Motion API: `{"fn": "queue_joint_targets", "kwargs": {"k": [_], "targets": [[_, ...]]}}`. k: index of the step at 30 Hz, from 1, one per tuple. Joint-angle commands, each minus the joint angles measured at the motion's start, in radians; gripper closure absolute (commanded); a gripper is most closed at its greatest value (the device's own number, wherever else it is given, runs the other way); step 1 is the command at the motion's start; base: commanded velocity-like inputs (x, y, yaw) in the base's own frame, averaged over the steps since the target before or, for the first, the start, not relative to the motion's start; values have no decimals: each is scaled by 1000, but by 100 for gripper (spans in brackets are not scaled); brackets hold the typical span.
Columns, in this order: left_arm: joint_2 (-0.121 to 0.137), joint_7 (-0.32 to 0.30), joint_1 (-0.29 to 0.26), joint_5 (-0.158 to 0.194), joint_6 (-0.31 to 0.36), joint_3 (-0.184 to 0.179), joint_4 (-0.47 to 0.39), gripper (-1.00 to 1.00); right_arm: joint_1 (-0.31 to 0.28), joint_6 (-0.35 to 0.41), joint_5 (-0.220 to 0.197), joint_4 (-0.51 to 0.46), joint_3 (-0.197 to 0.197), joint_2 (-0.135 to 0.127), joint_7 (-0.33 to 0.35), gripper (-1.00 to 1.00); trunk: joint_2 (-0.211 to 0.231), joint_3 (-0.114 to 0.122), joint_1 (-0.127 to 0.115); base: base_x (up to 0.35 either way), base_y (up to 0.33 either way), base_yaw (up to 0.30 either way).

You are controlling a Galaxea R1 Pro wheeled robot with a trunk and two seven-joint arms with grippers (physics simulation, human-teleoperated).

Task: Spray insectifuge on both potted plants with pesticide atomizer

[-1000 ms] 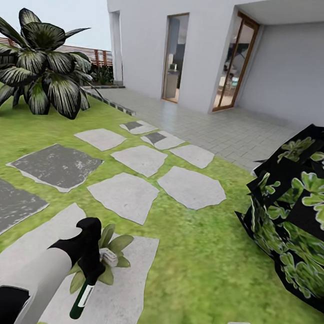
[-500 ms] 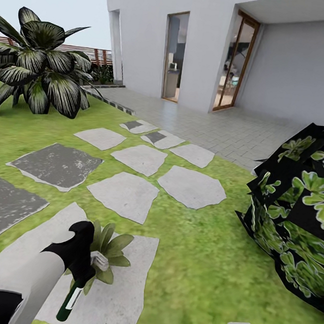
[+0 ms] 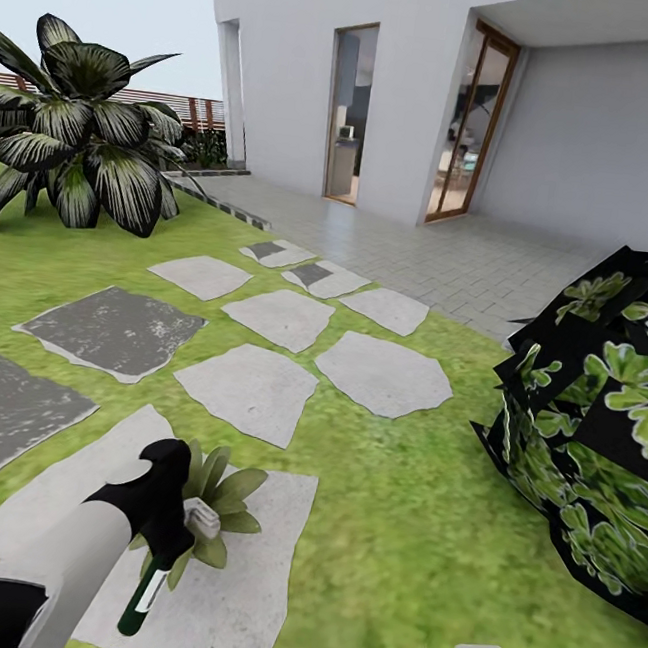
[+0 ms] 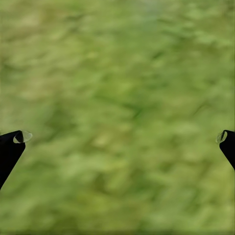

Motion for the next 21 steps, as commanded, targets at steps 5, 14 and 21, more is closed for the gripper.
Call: {"fn": "queue_joint_targets", "kwargs": {"k": [5,14,21], "targets": [[5,-11,1,-8,10,-1,0,100,-1,-4,4,1,-8,0,5,-100,0,-1,0,24,16,0],[1,18,10,0,11,-3,13,100,-1,-4,5,1,-9,0,4,-100,0,-1,0,122,90,0],[4,61,27,1,14,-1,14,100,-1,-5,7,1,-7,0,7,-100,0,-1,0,3,2,0]]}}
